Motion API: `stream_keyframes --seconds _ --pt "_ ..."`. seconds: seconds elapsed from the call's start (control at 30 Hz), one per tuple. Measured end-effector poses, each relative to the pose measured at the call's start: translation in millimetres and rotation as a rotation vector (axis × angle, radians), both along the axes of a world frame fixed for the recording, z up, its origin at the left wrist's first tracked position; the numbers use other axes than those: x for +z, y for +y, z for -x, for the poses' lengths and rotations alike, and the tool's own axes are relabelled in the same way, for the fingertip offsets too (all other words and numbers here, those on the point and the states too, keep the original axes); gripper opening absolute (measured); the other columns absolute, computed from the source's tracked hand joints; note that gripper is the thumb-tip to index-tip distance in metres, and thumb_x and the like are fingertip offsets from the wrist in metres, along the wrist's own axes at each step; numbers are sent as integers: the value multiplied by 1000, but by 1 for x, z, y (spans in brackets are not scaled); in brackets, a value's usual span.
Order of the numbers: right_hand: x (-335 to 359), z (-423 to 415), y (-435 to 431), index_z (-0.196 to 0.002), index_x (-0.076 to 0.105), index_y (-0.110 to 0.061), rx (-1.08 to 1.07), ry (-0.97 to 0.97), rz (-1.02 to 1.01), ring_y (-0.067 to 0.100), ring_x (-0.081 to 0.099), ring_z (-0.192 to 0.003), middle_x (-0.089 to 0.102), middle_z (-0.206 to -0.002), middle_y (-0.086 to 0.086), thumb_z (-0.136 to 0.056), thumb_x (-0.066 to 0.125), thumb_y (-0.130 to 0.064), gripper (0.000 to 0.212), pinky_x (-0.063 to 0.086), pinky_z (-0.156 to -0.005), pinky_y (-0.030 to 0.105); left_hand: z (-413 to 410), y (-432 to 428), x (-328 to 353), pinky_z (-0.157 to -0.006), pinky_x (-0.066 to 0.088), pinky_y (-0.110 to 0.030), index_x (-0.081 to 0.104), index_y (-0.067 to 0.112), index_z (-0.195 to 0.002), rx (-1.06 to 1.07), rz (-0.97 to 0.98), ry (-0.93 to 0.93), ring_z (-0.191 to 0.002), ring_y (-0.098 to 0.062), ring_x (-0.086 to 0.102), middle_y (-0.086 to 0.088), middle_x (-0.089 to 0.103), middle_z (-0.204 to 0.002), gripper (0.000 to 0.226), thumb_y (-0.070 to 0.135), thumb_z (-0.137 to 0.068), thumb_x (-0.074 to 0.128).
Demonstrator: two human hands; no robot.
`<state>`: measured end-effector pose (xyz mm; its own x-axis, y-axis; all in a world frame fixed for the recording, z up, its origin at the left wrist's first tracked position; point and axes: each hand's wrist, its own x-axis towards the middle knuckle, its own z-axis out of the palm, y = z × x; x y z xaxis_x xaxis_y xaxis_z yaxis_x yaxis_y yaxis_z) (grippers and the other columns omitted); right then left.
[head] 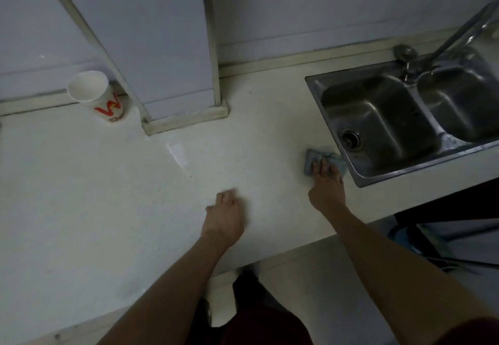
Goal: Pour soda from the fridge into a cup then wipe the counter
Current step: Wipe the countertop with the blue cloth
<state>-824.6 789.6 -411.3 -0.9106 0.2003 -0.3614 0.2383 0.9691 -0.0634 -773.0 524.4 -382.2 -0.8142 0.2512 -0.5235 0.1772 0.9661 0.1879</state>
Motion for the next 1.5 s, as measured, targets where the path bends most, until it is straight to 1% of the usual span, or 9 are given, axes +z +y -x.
stream_keyframes --seconds 0.3,0.53,0.77,1.0,1.1,1.23,1.3,1.4,1.5 --pt "5 65 -49 -153 1 -14 148 4 37 35 -4 -147 -4 -162 10 -94 42 -13 72 6 -119 50 -4 -8 -3 -111 34 -46 43 7 -139 63 -95 -15 -140 -32 26 -14 23 -157 49 16 -92 46" --pt "0 98 -161 -153 9 -17 476 22 21 34 6 -146 6 -161 10 -89 50 -21 76 9 -117 47 -47 -46 4 -108 35 -44 37 4 -141 380 -65 73 -138 -30 29 -12 26 -154 51 14 -91 41" --pt "8 47 -296 -153 11 -18 887 -23 78 31 5 -147 4 -162 4 -90 50 -23 74 7 -117 48 -108 -96 4 -101 41 -44 41 7 -136 656 7 24 -132 -32 33 -12 29 -150 51 10 -85 41" --pt "5 -41 -368 -153 15 -21 1258 -31 145 29 3 -148 6 -162 2 -90 48 -19 71 8 -118 46 -163 -122 7 -98 43 -38 46 6 -129 735 -71 51 -128 -29 35 -12 33 -145 50 9 -80 49" --pt "-3 -74 -368 -149 29 -20 1280 9 223 30 15 -146 22 -159 3 -80 57 -15 75 17 -117 47 -187 -138 10 -96 43 -36 49 5 -126 746 -98 103 -125 -27 37 -11 36 -141 46 8 -81 48" --pt "-14 -109 -359 -141 45 -14 1159 144 254 36 38 -136 44 -148 10 -63 65 -5 81 33 -109 53 -222 -168 7 -106 37 -35 50 5 -130 731 -121 173 -126 -28 39 -13 41 -138 50 6 -80 47" --pt "-16 -134 -363 -140 47 -12 1098 159 256 38 41 -134 46 -146 13 -65 57 -6 76 34 -109 55 -234 -188 6 -110 34 -35 51 6 -129 750 -113 191 -128 -29 39 -13 42 -138 48 9 -82 50" --pt "-18 -173 -380 -135 52 -9 1109 207 303 40 47 -129 52 -140 15 -68 31 -16 71 38 -104 57 -244 -222 3 -113 30 -34 51 6 -130 798 -107 228 -131 -28 36 -13 39 -141 46 11 -85 53" --pt "-13 -204 -411 -130 57 -7 1128 205 324 42 51 -124 56 -136 17 -66 31 -15 70 44 -97 61 -262 -262 -4 -116 28 -38 46 3 -135 871 -74 224 -134 -29 33 -15 36 -145 53 14 -84 55"
